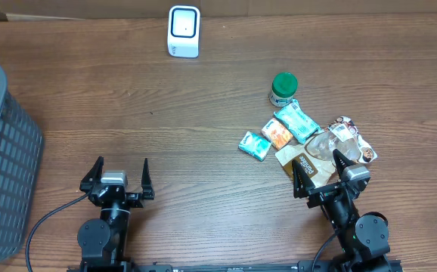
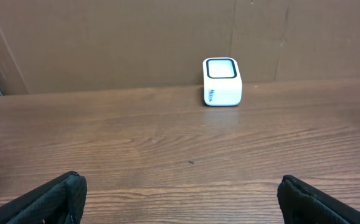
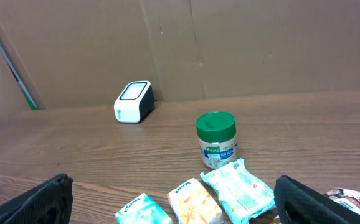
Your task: Scan the item barcode
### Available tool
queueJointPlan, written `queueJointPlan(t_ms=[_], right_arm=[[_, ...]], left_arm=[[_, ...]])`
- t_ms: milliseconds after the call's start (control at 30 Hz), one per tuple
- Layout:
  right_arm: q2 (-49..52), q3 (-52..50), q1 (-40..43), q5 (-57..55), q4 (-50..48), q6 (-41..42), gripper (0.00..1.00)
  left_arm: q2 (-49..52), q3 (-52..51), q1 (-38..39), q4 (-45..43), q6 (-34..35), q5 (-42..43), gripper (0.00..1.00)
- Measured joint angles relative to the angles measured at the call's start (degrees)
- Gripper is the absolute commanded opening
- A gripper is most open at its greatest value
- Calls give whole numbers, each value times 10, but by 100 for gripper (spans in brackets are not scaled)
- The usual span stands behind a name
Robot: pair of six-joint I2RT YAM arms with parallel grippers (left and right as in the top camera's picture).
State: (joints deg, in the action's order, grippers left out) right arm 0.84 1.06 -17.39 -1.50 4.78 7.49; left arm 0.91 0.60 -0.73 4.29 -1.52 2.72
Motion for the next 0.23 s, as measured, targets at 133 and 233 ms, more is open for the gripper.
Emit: queueJointPlan(t_ms=[133,233], right_arm=[[0,0,0,0,0,0,100],[0,0,0,0,0,0,100]], left_arm=[[0,0,0,0,0,0,100],[0,0,0,0,0,0,100]])
